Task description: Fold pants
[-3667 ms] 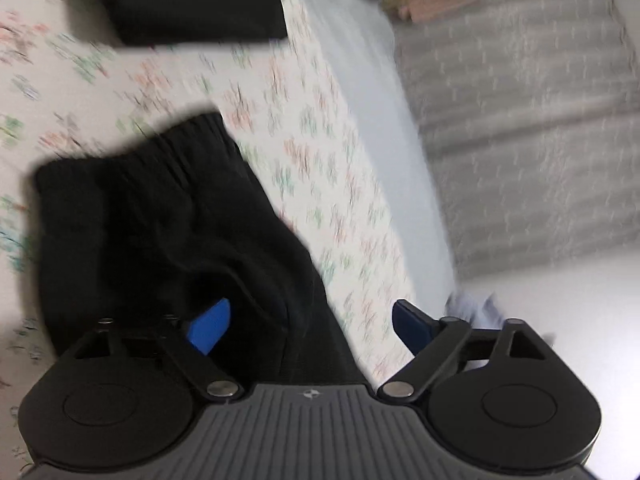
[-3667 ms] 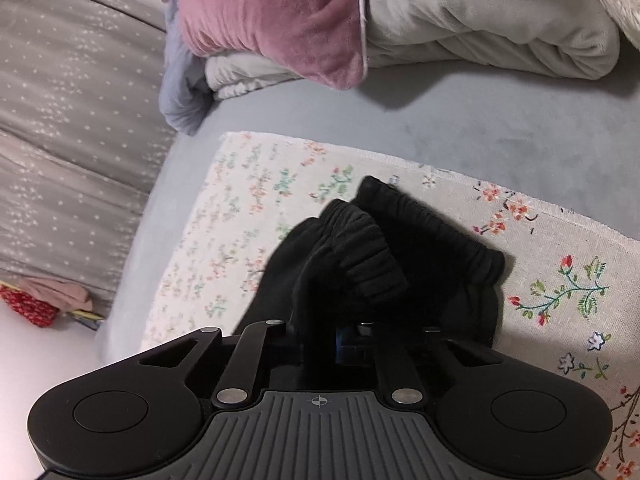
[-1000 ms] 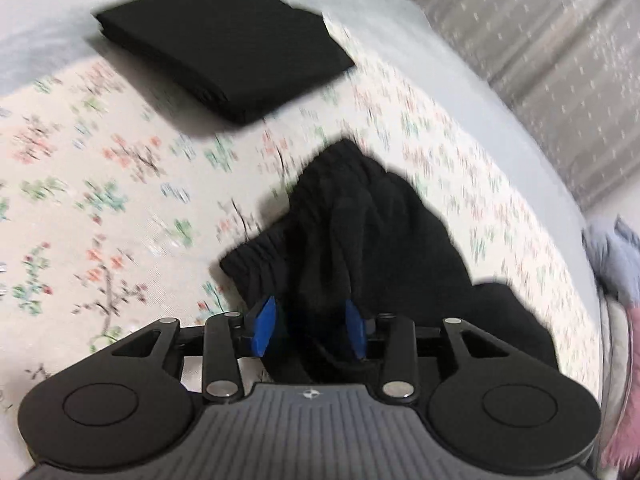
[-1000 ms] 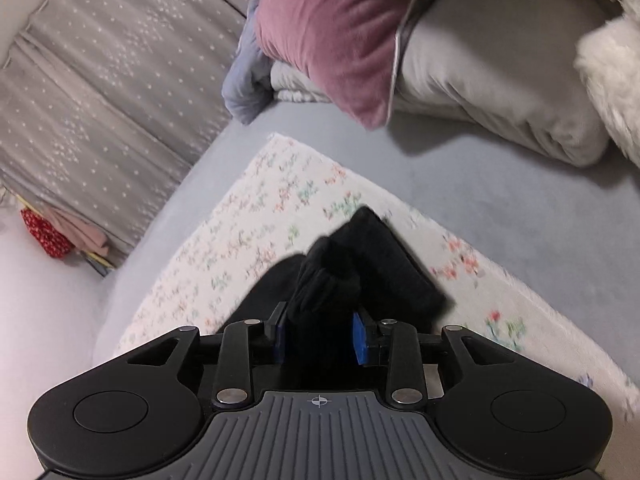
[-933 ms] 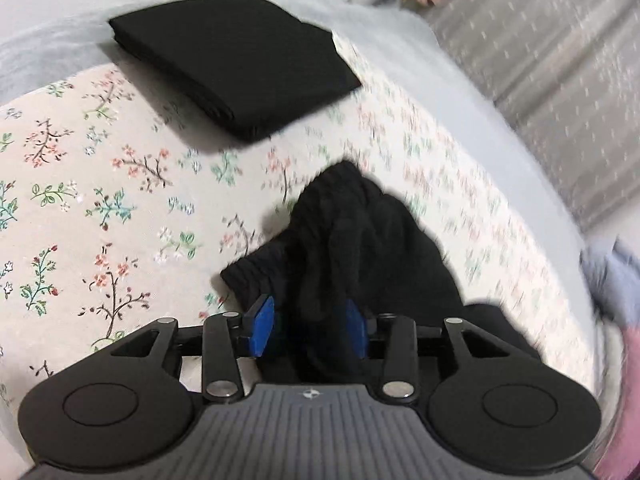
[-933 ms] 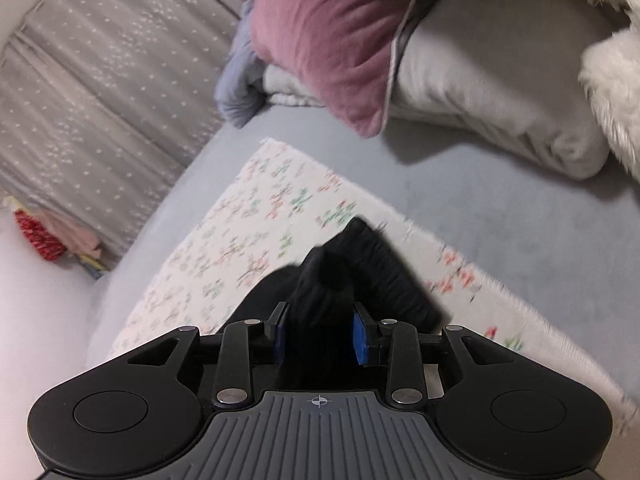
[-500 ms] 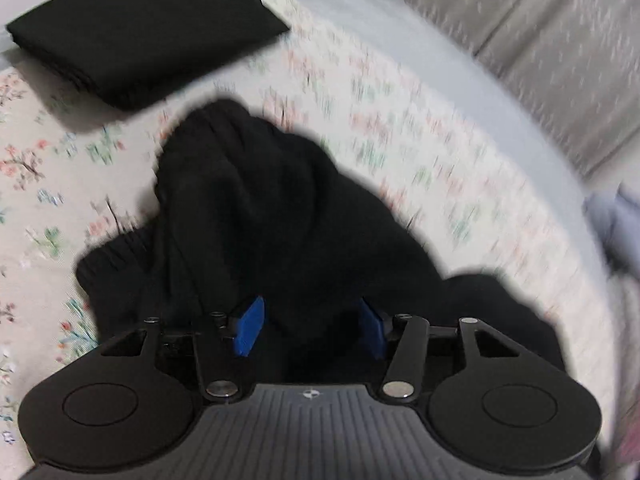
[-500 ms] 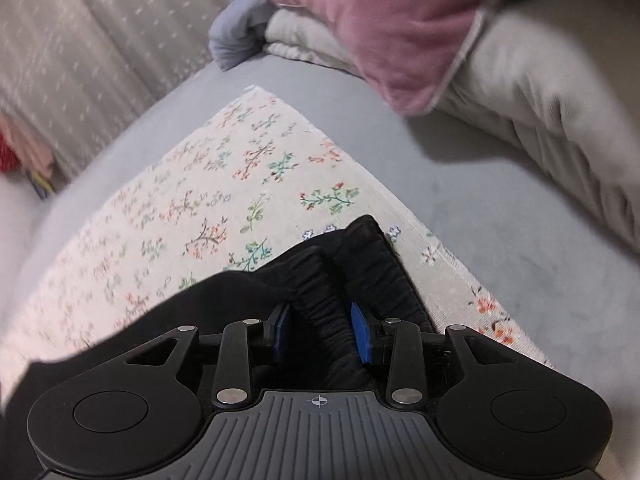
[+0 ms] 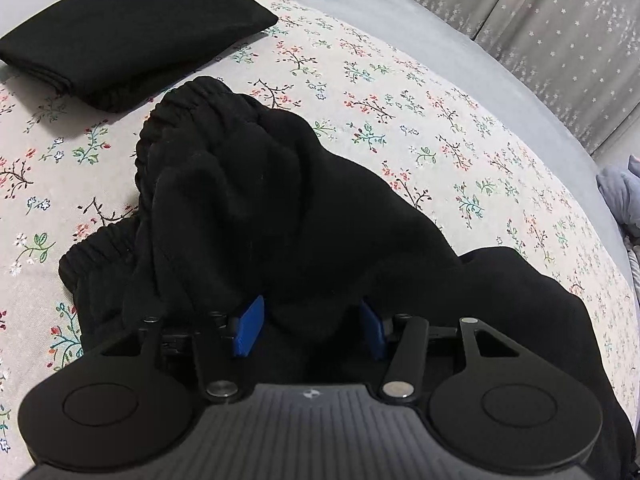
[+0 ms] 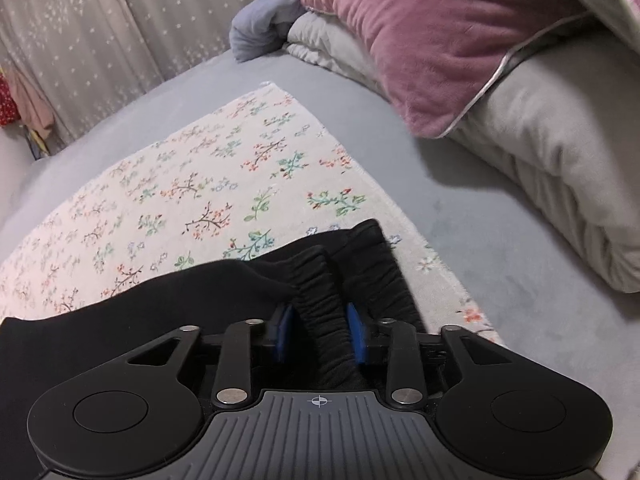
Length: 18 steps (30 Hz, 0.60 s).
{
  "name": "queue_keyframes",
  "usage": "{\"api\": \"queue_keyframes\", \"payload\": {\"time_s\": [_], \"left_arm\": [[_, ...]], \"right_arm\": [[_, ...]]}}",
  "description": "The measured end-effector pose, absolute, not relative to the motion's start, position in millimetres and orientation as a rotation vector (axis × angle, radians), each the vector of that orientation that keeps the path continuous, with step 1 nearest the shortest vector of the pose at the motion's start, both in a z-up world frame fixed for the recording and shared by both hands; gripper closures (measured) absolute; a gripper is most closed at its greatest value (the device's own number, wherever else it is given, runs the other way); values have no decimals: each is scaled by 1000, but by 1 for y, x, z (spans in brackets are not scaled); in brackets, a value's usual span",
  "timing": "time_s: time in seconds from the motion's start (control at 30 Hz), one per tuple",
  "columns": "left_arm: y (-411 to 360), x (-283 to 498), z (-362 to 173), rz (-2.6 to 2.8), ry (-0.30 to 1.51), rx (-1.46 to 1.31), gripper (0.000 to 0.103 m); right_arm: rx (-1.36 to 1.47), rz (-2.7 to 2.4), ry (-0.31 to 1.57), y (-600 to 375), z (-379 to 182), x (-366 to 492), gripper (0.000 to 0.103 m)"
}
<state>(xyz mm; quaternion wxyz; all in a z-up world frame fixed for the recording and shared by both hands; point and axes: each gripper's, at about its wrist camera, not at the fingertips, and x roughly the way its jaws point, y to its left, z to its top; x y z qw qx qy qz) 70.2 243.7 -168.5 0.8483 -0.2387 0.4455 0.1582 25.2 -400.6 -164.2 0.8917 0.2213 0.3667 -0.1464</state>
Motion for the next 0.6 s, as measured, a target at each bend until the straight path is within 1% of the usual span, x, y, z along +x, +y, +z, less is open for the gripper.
{"api": "queue_keyframes", "payload": {"time_s": [0.2,0.27,0.3,0.5,0.57,0.6], "left_arm": [[240,71,-166,341,936,-500,43],[237,73,-166,336,933,-503,43],[237,72,-165,331,931,-510,43],[238,71,-162,319,925,-531,43],[238,72,-163,318,928,-533,43],[238,72,-163,319,928,-534,43]], "right_arm": [[429,-292,666,-396,-139,7,81],[419,-304,669,-396,-139,9,89],[410,-324,674,-397,-140,10,99],[425,-335,657,-404,-139,10,99],[467,-331,667,-411,-145,12,97],[486,-319,673,-415,-149,14,93]]}}
